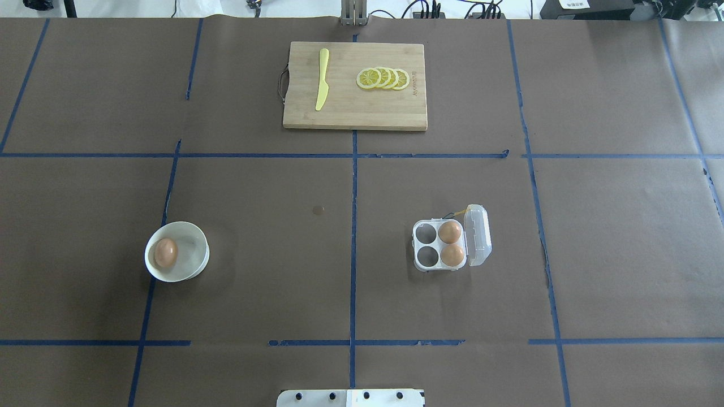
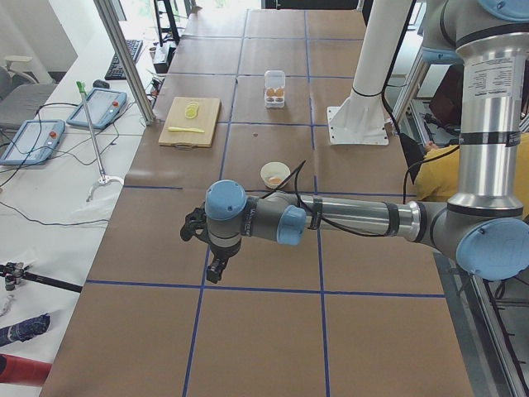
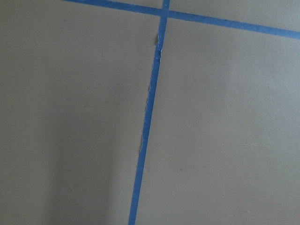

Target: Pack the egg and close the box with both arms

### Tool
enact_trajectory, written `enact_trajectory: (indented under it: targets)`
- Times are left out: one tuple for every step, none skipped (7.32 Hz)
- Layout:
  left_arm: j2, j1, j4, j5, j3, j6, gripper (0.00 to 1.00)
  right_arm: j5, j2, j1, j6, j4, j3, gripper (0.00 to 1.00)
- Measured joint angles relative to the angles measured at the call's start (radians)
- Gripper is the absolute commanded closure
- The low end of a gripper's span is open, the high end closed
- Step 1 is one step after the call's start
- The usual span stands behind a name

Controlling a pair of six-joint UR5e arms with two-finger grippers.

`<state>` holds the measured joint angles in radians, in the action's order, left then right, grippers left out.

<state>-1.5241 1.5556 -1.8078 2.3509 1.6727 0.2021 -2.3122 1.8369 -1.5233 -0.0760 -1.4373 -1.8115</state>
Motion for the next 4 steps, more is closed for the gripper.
enact_trajectory:
  targets:
    - [-0.009,-0.001,-0.133,0.001,-0.016,-0.001,0.0,0.001,-0.014,0.0,0.001,0.048,0.0,0.0]
    - [-0.016,-0.002,-0.267,0.001,-0.035,-0.002,0.0,0.001,-0.034,0.0,0.002,0.095,0.001,0.0]
    - [-0.036,-0.004,-0.374,0.004,-0.063,-0.016,0.0,0.0,-0.055,0.0,0.004,0.117,0.004,0.0]
    - [-0.06,-0.006,-0.441,0.007,-0.086,-0.047,0.0,-0.001,-0.073,0.0,0.012,0.126,0.008,0.0]
